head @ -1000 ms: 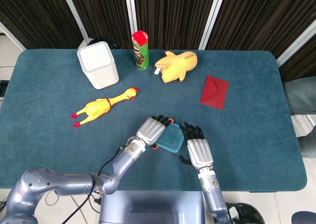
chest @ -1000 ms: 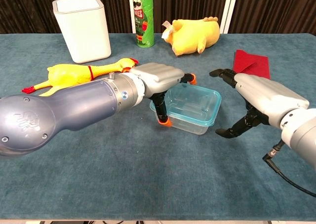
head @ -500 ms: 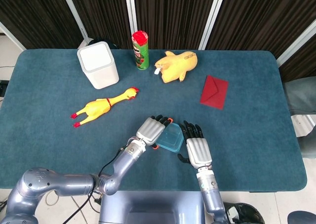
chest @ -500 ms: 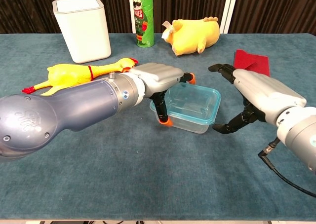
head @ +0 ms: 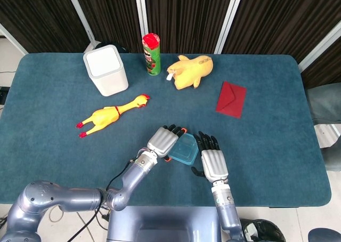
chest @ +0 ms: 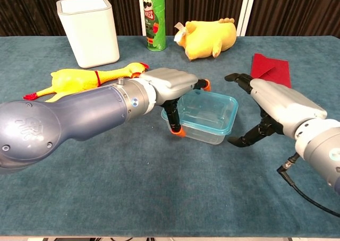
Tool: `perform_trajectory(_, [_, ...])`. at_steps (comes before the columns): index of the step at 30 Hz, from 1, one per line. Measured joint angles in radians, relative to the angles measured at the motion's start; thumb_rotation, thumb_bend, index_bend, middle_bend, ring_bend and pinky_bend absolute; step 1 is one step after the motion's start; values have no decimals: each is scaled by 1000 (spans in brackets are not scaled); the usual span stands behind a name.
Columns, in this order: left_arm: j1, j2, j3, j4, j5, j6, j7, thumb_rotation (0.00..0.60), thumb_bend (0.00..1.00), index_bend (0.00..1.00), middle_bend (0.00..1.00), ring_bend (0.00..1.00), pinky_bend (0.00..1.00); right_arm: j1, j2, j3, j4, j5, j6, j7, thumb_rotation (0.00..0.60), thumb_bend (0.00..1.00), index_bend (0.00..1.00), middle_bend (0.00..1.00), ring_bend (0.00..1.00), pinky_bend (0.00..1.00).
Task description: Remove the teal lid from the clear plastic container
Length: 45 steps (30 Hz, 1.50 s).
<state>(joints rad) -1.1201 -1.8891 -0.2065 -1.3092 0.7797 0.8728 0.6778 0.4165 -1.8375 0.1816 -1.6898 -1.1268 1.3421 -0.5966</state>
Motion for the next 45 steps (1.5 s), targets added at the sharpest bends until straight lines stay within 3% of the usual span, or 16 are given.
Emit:
perform_trajectory(20, [-4,0,4,-2,4,-4,0,600,145,174,195,158,303,0,-26,15,25,17,7,23,600,275,0,0,0,0])
perform_trajectory(45, [-14,-10,10,2,0,-10,13,600,166,177,196,158,336,1,-36,53,-21,61,19,48,600,275,0,0,0,0])
